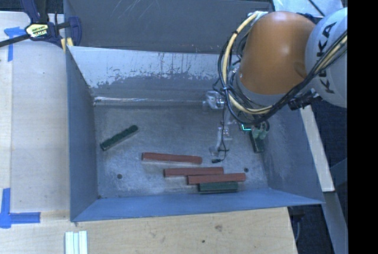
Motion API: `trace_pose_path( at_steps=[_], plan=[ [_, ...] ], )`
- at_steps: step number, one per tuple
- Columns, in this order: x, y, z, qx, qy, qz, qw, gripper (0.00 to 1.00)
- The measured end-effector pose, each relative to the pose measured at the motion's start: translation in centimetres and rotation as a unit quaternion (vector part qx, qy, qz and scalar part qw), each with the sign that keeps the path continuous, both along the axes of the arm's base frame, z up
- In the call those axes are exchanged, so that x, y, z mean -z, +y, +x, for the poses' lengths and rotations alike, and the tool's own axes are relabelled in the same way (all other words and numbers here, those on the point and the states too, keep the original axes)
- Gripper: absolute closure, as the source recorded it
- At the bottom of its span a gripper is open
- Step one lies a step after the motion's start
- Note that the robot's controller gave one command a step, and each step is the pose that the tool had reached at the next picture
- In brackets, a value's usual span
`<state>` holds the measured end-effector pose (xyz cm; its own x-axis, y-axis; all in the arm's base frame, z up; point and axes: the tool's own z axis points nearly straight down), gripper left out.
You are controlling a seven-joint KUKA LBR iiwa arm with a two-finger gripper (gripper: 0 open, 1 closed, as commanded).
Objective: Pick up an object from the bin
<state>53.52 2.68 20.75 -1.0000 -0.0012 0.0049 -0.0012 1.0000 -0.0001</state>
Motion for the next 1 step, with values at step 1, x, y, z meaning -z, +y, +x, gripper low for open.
trace_pose_path(
  at_steps=[1],
  plan=[
    [-0.44,0.00,0.17,0.000,-0.0043,0.000,1.0000,0.00]
  ],
)
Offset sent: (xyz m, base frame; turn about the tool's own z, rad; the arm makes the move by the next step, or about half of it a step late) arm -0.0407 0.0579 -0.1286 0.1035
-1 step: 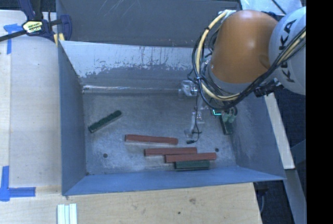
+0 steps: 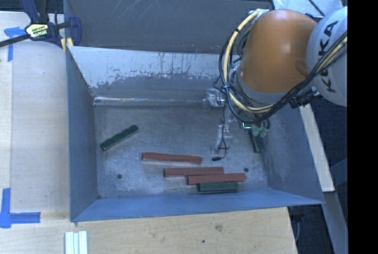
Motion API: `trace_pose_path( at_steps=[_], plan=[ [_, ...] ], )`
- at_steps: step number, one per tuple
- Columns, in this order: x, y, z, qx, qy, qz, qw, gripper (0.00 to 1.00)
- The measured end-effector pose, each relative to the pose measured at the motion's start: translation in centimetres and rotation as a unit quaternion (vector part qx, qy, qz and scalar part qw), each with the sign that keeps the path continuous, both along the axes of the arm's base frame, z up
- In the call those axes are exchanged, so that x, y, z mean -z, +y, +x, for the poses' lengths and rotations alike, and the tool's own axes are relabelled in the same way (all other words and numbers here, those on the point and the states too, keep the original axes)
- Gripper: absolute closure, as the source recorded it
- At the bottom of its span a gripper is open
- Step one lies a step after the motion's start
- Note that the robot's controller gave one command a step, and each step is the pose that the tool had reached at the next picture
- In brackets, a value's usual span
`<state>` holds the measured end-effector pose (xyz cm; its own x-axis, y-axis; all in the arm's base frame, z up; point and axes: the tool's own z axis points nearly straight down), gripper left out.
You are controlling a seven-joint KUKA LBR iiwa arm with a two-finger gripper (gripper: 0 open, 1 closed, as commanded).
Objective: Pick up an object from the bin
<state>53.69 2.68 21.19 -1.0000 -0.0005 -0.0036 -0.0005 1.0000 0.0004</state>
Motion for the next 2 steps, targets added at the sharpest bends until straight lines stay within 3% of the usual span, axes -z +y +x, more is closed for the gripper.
trace_pose_path(
  at_steps=[1,2],
  plan=[
    [4.5,2.0,-1.3,0.020,-0.0035,0.000,0.9998,0.00],
    [10.2,6.7,-4.7,0.013,0.0031,0.002,0.9999,0.00]
  ],
)
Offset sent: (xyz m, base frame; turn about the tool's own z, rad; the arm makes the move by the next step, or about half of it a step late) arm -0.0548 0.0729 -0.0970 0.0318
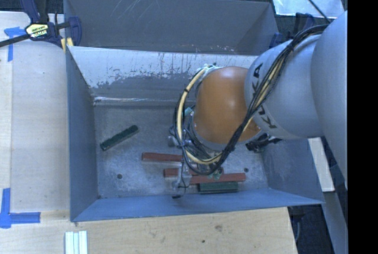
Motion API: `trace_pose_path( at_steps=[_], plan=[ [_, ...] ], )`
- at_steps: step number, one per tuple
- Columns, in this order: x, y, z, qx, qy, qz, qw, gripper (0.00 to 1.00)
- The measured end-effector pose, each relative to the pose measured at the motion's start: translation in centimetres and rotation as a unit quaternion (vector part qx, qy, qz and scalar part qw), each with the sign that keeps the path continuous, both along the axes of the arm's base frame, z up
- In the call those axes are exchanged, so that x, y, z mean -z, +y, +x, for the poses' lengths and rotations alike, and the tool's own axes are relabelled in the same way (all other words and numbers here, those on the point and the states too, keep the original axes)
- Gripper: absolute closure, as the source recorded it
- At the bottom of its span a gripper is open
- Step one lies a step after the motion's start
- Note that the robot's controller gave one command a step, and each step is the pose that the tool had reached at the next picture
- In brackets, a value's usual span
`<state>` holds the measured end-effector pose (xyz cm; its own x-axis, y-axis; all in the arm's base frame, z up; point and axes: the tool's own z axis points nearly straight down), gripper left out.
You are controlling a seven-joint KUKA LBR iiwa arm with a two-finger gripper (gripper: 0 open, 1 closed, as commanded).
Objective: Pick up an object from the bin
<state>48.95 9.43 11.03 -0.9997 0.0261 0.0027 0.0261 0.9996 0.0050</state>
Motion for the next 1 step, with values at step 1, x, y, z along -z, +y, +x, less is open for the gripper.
trace_pose_path(
  at_steps=[1],
  plan=[
    [3.79,-7.97,2.13,0.014,-0.0053,-0.003,0.9999,1.00]
  ],
)
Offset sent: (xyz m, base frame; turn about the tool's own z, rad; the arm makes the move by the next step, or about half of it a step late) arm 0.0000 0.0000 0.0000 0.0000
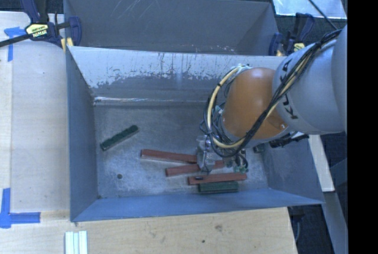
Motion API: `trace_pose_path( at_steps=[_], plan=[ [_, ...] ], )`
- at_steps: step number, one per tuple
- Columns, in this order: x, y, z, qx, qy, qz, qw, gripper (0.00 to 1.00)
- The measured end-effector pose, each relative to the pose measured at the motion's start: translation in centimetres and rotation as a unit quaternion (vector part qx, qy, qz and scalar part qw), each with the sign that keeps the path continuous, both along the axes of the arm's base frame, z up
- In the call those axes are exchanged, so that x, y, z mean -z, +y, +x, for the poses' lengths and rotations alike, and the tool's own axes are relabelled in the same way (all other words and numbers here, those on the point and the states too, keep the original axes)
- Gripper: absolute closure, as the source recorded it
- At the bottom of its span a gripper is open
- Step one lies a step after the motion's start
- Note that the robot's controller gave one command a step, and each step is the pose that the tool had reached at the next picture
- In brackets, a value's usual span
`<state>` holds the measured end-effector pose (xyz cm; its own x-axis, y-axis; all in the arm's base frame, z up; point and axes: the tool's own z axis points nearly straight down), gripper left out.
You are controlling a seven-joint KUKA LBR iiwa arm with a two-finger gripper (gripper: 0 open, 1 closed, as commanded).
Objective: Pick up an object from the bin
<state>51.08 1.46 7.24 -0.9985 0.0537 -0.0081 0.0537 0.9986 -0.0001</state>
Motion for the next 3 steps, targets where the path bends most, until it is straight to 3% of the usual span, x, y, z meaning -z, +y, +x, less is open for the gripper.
trace_pose_path(
  at_steps=[1,2,3],
  plan=[
    [0.1,0.0,-0.1,0.000,0.0017,0.000,1.0000,0.00],
    [-0.1,2.8,0.3,-0.014,0.0031,-0.002,0.9999,0.00],
    [-0.7,9.6,1.2,-0.051,0.0025,0.000,0.9987,1.00]
  ],
)
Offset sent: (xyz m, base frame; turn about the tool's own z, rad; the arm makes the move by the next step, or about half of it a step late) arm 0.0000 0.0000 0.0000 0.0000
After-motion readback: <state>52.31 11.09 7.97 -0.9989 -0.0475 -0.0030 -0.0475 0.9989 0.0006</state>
